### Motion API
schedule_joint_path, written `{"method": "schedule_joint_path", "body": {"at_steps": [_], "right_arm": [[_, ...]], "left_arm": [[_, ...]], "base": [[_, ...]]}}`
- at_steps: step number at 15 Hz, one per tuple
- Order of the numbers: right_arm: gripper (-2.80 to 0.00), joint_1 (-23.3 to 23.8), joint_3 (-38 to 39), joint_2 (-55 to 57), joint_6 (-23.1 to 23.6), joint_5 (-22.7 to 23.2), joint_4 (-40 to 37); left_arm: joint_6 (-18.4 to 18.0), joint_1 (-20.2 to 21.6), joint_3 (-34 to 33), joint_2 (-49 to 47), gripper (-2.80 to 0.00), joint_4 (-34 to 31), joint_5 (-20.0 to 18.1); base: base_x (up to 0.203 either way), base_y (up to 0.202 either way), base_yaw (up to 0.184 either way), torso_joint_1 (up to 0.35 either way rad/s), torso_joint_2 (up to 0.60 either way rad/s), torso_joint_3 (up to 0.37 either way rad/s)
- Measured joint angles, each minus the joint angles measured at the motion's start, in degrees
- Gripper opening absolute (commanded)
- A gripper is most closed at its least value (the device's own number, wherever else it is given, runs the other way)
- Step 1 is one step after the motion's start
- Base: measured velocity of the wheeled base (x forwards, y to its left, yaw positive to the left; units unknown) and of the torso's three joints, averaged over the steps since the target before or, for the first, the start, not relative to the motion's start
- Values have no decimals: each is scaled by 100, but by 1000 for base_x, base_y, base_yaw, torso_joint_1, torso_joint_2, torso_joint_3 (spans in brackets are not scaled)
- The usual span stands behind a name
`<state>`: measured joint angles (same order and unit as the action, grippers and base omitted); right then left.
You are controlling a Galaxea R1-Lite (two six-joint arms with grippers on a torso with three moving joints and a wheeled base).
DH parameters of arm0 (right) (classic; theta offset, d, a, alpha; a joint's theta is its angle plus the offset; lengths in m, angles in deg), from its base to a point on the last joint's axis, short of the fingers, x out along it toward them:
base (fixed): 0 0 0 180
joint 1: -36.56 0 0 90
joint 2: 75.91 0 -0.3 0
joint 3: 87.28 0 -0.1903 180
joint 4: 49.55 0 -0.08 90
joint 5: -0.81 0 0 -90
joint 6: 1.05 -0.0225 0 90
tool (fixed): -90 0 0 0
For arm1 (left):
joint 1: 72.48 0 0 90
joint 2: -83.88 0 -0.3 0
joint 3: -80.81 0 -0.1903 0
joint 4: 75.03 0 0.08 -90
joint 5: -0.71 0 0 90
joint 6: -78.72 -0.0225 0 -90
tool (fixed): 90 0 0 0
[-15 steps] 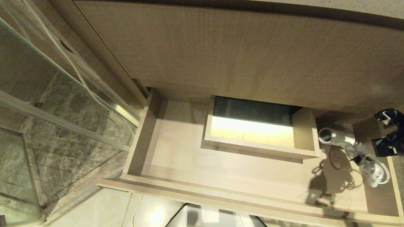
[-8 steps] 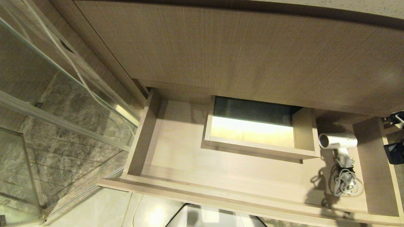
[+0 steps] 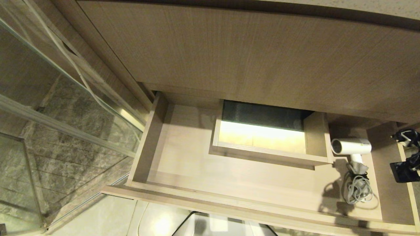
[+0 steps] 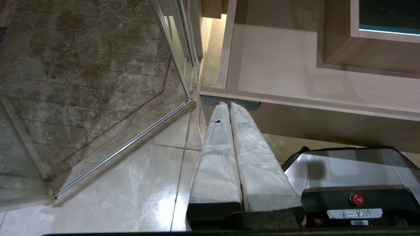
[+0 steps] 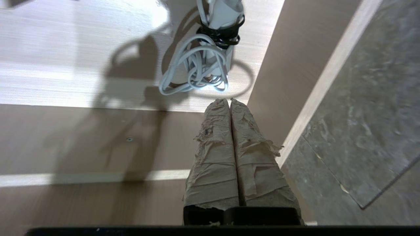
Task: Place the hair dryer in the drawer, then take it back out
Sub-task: Take the hairdryer out
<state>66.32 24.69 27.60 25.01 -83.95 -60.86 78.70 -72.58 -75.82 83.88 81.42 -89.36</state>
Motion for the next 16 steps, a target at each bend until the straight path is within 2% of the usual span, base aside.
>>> {"method": "schedule_joint_path", "body": {"at_steps": [5, 6, 11, 16], "right_arm": [[-280, 53, -432, 763, 1, -81, -66], [0, 89, -477, 900, 16, -184, -119], [0, 106, -753, 1465, 76, -349, -225], [0, 89, -1184, 2093, 28, -191, -193]], "left_arm": [[0, 0, 0, 0, -280, 2, -2], [0, 0, 0, 0, -280, 0, 0], [0, 0, 0, 0, -280, 2, -2], [2, 2, 0, 0, -280, 0, 0]], "base": [[0, 0, 0, 0, 0, 0], [0, 0, 0, 0, 0, 0], [0, 0, 0, 0, 0, 0], [0, 0, 0, 0, 0, 0]]}}
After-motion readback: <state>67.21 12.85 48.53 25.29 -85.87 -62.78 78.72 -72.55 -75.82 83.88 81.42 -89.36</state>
